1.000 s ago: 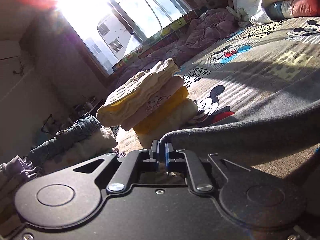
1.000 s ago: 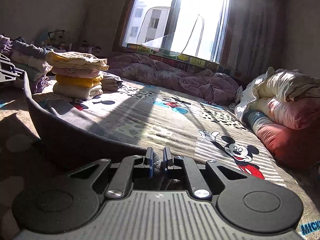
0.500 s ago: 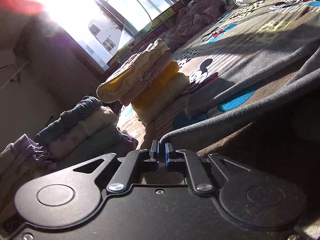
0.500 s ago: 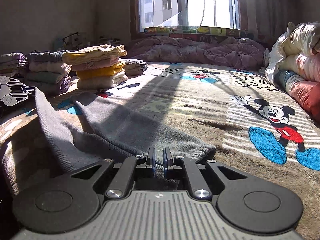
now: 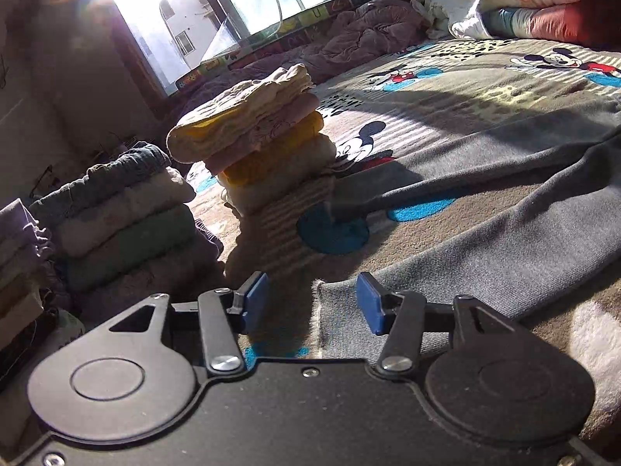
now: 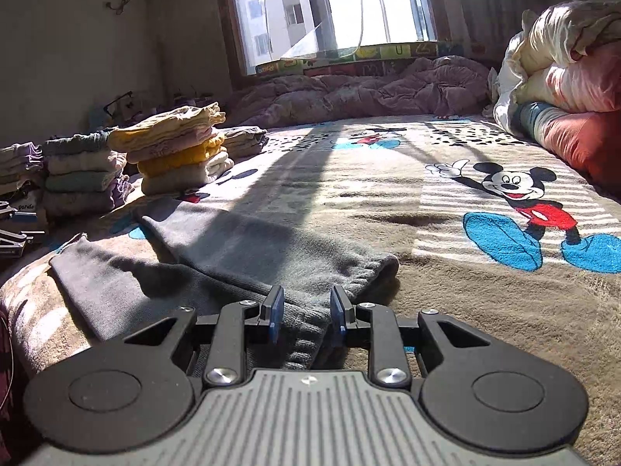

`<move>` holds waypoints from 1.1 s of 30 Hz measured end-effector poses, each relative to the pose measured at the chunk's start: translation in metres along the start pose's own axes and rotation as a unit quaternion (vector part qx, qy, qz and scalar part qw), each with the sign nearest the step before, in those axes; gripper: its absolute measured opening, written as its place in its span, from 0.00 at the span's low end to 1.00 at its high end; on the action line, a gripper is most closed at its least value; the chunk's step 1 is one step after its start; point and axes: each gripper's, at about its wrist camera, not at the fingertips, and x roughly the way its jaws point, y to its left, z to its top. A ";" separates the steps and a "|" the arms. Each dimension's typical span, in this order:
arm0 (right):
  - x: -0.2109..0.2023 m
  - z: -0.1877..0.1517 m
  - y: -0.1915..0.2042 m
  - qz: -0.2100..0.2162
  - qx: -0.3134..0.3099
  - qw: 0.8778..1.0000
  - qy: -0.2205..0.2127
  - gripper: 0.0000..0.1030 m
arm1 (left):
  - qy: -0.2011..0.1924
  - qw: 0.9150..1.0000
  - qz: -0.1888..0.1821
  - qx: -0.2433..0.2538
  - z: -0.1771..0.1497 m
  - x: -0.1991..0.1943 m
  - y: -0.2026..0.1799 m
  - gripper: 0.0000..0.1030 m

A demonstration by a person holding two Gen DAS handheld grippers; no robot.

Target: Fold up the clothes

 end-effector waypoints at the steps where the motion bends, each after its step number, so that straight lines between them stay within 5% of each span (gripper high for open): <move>1: 0.009 0.002 -0.012 -0.001 0.033 0.999 -0.001 0.46 | 0.004 1.000 -0.015 -0.025 0.010 0.011 0.003 0.55; 7: 0.052 0.002 -0.059 -0.029 0.157 0.987 0.016 0.48 | 0.047 0.985 -0.085 -0.143 0.055 0.084 0.019 0.55; 10: 0.062 0.005 -0.061 -0.018 0.157 0.987 0.026 0.58 | 0.078 0.977 -0.110 -0.163 0.072 0.124 0.022 0.55; 18: 0.083 0.018 -0.076 -0.002 0.173 0.984 0.041 0.59 | 0.163 0.961 -0.116 -0.191 0.085 0.228 0.036 0.54; 23: 0.102 0.026 -0.073 0.013 0.139 0.989 0.055 0.60 | 0.168 0.950 -0.161 -0.207 0.088 0.251 0.045 0.54; 25: 0.105 0.026 -0.073 0.018 0.135 0.989 0.060 0.45 | 0.166 0.951 -0.174 -0.193 0.090 0.251 0.045 0.49; 29: 0.107 0.025 -0.075 0.034 0.142 0.987 0.065 0.32 | 0.141 0.954 -0.189 -0.187 0.092 0.243 0.046 0.11; 33: 0.100 0.026 -0.075 0.042 0.148 0.987 0.050 0.22 | 0.086 0.962 -0.190 -0.178 0.095 0.220 0.045 0.06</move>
